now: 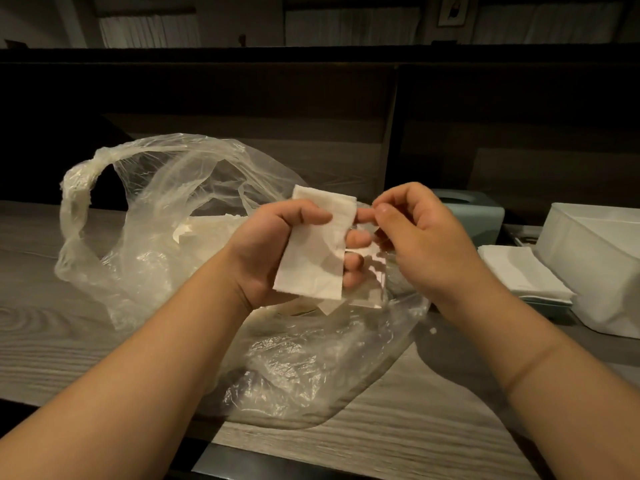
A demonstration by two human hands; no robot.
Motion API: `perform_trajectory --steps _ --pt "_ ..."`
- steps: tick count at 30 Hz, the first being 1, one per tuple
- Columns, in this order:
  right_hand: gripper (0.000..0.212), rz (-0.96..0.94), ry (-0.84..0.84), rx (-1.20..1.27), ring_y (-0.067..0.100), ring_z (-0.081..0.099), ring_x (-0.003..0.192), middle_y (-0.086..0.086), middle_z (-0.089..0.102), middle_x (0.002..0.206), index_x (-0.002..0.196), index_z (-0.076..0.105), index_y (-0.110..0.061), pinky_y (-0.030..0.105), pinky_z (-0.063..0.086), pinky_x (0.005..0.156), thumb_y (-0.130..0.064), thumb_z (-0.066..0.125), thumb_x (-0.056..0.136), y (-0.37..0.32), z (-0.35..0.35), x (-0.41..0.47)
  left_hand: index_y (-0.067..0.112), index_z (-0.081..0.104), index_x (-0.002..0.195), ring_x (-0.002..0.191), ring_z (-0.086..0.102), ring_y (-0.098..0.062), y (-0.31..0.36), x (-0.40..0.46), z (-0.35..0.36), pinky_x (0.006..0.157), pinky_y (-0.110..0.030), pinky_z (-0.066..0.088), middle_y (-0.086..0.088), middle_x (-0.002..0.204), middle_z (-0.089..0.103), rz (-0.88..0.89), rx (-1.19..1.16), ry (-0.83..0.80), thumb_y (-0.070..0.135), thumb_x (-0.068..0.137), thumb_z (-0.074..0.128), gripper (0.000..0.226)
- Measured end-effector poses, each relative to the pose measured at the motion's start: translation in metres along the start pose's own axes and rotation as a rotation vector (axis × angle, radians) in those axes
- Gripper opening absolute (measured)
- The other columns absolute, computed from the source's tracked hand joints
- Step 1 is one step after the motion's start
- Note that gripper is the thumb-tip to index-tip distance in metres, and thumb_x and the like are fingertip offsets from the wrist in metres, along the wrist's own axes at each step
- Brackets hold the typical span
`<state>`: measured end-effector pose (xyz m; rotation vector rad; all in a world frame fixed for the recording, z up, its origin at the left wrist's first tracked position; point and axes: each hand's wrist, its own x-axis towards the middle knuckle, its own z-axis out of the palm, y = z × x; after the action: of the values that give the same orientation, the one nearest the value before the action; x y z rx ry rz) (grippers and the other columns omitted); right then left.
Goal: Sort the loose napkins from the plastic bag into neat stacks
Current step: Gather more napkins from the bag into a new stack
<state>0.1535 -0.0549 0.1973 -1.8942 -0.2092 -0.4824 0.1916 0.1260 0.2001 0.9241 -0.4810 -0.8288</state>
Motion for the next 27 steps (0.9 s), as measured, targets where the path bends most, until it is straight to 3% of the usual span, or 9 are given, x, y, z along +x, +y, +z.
perform_trajectory --steps 3,5,7,9,12,16,20,24,27 --pt "0.012 0.042 -0.048 -0.126 0.019 0.066 0.087 -0.003 0.069 0.092 0.096 0.064 -0.031 0.045 0.058 0.081 -0.027 0.055 0.102 0.005 -0.002 0.005 0.005 0.068 0.123 0.083 0.054 -0.025 0.004 0.001 -0.003 0.085 -0.039 0.041 -0.01 0.097 0.064 0.053 -0.14 0.137 0.024 0.083 0.052 0.047" --pt "0.009 0.007 -0.188 -0.272 0.007 0.063 0.084 -0.012 0.066 0.093 0.093 0.066 -0.034 0.031 0.052 0.072 -0.03 0.061 0.099 0.005 -0.005 0.003 0.007 0.067 0.124 0.082 0.058 -0.022 0.006 0.001 -0.006 0.087 -0.035 0.043 -0.008 0.099 0.066 0.068 -0.245 0.206 0.029 0.085 0.053 0.047" --pt "0.006 -0.066 -0.347 -0.483 -0.001 0.055 0.101 -0.021 0.057 0.107 0.096 0.066 -0.04 0.022 0.046 0.084 -0.041 0.069 0.091 0.005 -0.009 0.001 0.006 0.067 0.124 0.081 0.062 -0.02 0.008 0.002 -0.01 0.085 -0.032 0.045 -0.008 0.103 0.068 0.095 -0.35 0.276 0.031 0.086 0.055 0.047" --pt "0.028 -0.128 -0.452 -0.63 0.003 0.042 0.122 -0.026 0.049 0.116 0.106 0.064 -0.048 0.033 0.037 0.107 -0.055 0.073 0.081 0.007 -0.011 0.001 0.007 0.065 0.126 0.081 0.063 -0.019 0.009 0.002 -0.014 0.081 -0.031 0.047 -0.009 0.106 0.069 0.129 -0.373 0.334 0.033 0.086 0.056 0.048" --pt "0.04 -0.165 -0.539 -0.69 0.004 0.031 0.124 -0.03 0.045 0.119 0.111 0.059 -0.057 0.045 0.026 0.116 -0.061 0.072 0.073 0.004 -0.009 -0.001 0.01 0.063 0.132 0.082 0.064 -0.019 0.008 0.003 -0.016 0.077 -0.03 0.049 -0.009 0.107 0.071 0.15 -0.336 0.402 0.036 0.089 0.055 0.052" --pt "0.028 -0.195 -0.507 -0.712 0.003 0.032 0.118 -0.029 0.048 0.117 0.109 0.062 -0.058 0.045 0.025 0.115 -0.052 0.068 0.082 0.006 -0.008 -0.001 0.01 0.062 0.136 0.079 0.064 -0.021 0.008 0.004 -0.014 0.077 -0.03 0.048 -0.009 0.107 0.071 0.157 -0.311 0.446 0.038 0.091 0.054 0.053" --pt "0.008 -0.204 -0.446 -0.645 0.006 0.038 0.118 -0.026 0.055 0.11 0.093 0.065 -0.058 0.047 0.03 0.112 -0.053 0.059 0.092 0.008 -0.005 0.0 0.01 0.065 0.134 0.077 0.064 -0.021 0.007 0.004 -0.012 0.078 -0.031 0.048 -0.009 0.107 0.072 0.161 -0.287 0.469 0.038 0.092 0.054 0.051" --pt "0.01 -0.21 -0.359 -0.598 0.007 0.044 0.115 -0.026 0.059 0.105 0.084 0.066 -0.051 0.045 0.037 0.107 -0.05 0.06 0.093 0.009 -0.003 0.001 0.009 0.067 0.131 0.079 0.063 -0.022 0.007 0.004 -0.01 0.078 -0.031 0.048 -0.01 0.108 0.072 0.158 -0.25 0.478 0.038 0.093 0.054 0.049" --pt "0.013 -0.167 -0.307 -0.286 0.007 0.06 0.092 -0.017 0.067 0.09 0.085 0.073 -0.036 0.035 0.052 0.084 -0.034 0.065 0.095 0.001 -0.007 -0.001 0.005 0.068 0.127 0.085 0.066 -0.023 0.008 0.004 -0.009 0.082 -0.033 0.052 -0.012 0.111 0.072 0.18 -0.223 0.484 0.036 0.095 0.054 0.047"
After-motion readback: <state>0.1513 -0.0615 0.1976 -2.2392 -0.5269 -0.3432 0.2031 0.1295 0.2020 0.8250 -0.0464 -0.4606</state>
